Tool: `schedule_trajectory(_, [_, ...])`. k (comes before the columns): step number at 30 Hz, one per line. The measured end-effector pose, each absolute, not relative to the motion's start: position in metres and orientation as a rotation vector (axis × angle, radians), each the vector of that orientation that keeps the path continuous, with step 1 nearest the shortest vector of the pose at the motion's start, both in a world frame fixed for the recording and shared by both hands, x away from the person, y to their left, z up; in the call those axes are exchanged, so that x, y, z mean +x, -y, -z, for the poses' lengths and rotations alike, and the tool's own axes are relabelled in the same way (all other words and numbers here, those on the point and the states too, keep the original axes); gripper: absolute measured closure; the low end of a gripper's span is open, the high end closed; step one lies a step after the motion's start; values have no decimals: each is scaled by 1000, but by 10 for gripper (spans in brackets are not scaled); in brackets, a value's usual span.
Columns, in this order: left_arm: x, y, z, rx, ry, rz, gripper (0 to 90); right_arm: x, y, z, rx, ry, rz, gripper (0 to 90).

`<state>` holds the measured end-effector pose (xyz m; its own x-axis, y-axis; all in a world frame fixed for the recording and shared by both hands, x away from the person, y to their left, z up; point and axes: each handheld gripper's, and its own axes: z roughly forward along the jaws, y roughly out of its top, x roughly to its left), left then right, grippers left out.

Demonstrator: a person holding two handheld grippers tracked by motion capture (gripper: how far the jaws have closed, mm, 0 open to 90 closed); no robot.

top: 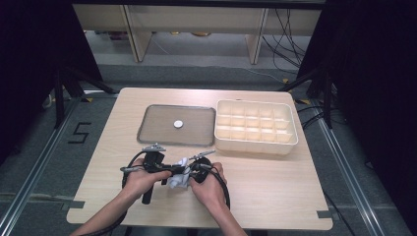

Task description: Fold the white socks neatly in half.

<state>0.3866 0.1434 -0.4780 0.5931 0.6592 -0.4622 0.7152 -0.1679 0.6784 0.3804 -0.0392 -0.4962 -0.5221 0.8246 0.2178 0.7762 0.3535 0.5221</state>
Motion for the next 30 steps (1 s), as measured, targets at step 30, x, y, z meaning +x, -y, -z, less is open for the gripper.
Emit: schedule_trajectory(30, [382,-131,489,1963,-1078,-30,813,406,59,455,1600,-2386,-1114,763])
